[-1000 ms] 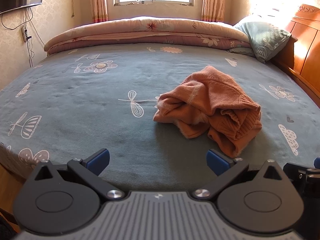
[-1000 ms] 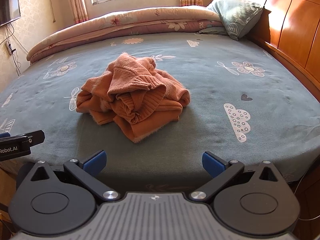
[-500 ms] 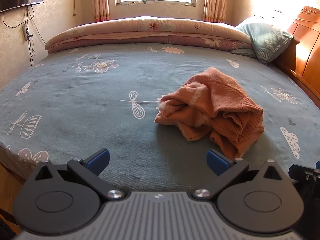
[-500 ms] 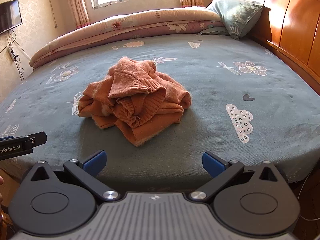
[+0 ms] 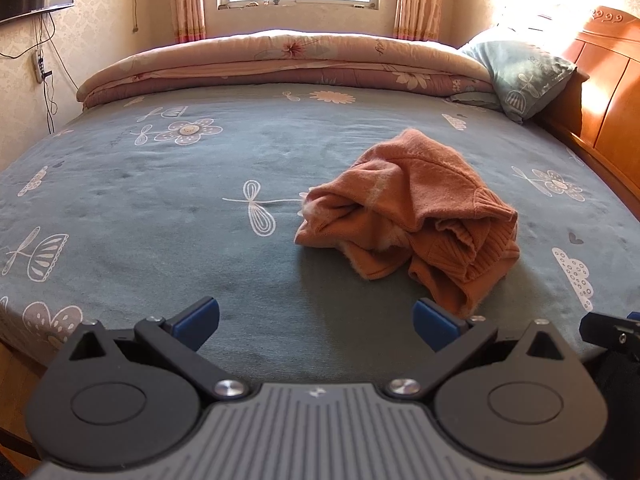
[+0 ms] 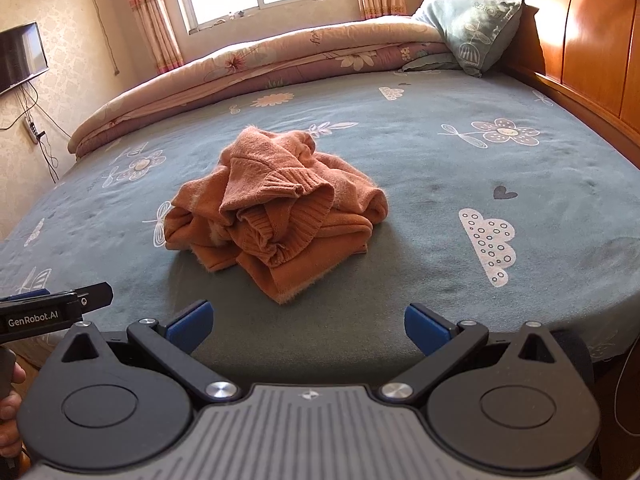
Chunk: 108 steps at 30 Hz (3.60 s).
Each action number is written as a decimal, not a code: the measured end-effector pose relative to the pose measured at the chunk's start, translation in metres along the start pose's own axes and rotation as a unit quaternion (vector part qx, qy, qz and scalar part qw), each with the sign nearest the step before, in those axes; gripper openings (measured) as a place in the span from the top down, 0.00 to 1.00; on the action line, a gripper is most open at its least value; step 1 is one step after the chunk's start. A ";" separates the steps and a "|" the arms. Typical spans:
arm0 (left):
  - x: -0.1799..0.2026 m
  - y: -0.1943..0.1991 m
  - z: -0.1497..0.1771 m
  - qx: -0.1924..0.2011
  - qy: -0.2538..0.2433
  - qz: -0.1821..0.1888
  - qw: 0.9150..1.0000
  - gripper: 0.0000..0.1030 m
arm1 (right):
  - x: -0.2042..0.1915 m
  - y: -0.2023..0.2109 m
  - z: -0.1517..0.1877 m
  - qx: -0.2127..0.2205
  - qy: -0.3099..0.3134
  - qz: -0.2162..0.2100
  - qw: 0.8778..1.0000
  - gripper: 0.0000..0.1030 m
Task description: Fold clothes
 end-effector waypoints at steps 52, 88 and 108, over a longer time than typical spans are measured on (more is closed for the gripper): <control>-0.013 -0.093 -0.035 0.003 0.027 0.047 0.999 0.00 | 0.006 -0.075 -0.066 0.046 0.079 -0.094 0.991 0.00; 0.033 -0.103 -0.038 0.024 -0.140 0.070 0.987 0.40 | 0.030 -0.105 -0.052 -0.019 0.080 -0.044 0.996 0.00; 0.146 -0.107 -0.033 0.108 -0.429 0.076 0.894 0.57 | 0.044 -0.102 -0.045 -0.020 0.061 -0.037 0.997 0.00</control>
Point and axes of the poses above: each gripper's, at about its wrist camera, not at the fingertips, and y roughly against the way its jaws point, x to its right, z to its underside, the point moved 2 cm from there along -y, roughly the way its jaws point, and after that the axes turned 1 degree about -y, right-handed, at the moved point
